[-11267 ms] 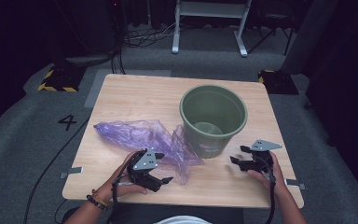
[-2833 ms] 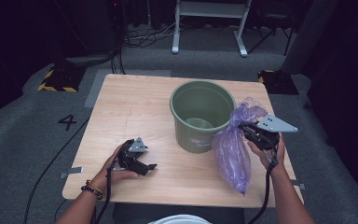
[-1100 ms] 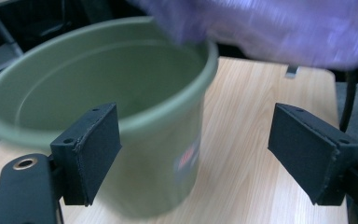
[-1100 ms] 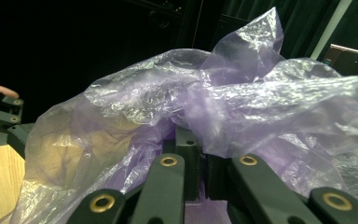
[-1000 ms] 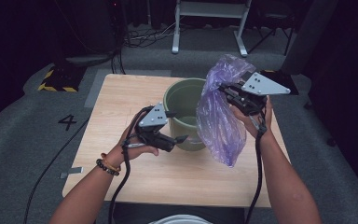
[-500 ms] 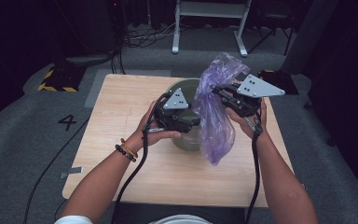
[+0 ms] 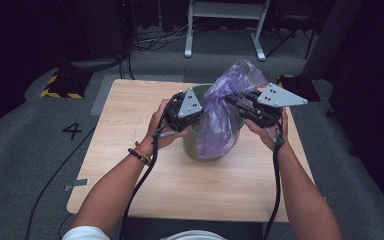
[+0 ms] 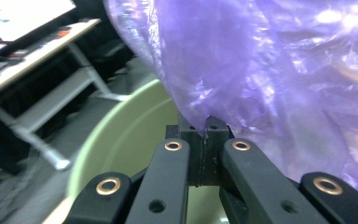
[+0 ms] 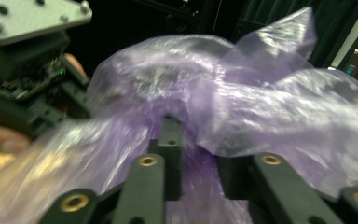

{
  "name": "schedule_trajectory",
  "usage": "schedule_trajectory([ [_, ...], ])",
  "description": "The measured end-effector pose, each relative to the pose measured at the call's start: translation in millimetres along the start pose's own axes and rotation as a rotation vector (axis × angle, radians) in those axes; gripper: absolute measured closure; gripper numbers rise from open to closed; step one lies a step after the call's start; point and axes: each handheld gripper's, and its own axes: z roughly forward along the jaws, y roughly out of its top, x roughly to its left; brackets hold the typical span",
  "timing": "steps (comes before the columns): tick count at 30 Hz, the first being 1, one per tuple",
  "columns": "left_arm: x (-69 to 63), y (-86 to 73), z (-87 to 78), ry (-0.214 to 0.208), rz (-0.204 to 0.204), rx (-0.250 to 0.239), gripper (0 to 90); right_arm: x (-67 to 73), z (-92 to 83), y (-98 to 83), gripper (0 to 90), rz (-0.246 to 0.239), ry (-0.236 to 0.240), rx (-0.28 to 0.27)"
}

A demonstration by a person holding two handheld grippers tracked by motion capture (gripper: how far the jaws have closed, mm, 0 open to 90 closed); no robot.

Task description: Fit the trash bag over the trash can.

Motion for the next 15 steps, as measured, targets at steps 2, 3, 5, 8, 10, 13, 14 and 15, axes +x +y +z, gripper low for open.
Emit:
schedule_trajectory([
  [2, 2.7, -0.1, 0.8, 0.05, 0.007, 0.003, 90.0, -0.7, -2.1, -2.2, 59.2, 0.007, -0.008, 0.015],
  [3, 2.7, -0.1, 0.8, 0.05, 0.007, 0.003, 90.0, -0.7, -2.1, -2.2, 59.2, 0.007, -0.008, 0.015],
  [5, 5.8, -0.7, 2.0, 0.096, 0.008, 0.006, 90.0, -1.2, -4.3, -4.3, 51.6, 0.032, -0.01, 0.034],
  [8, 11.1, -1.1, 6.2, 0.209, 0.022, 0.013, 90.0, -1.2, -8.2, -9.5, 45.8, 0.037, -0.008, 0.065],
  [10, 11.1, -0.7, 7.7, 0.243, 0.031, 0.013, 90.0, -1.8, -8.3, -10.6, 43.4, 0.047, -0.009, 0.072],
  [13, 13.8, 0.9, 11.4, 0.273, 0.03, 0.014, 90.0, -1.2, -11.7, -13.6, 42.1, 0.086, 0.013, 0.072],
  [14, 13.8, 1.3, 13.8, 0.289, 0.049, 0.024, 90.0, 4.3, -15.2, -14.4, 40.6, 0.081, 0.036, 0.074],
  [15, 13.8, 1.3, 13.8, 0.289, 0.049, 0.024, 90.0, 4.3, -15.2, -14.4, 40.6, 0.081, 0.036, 0.074],
])
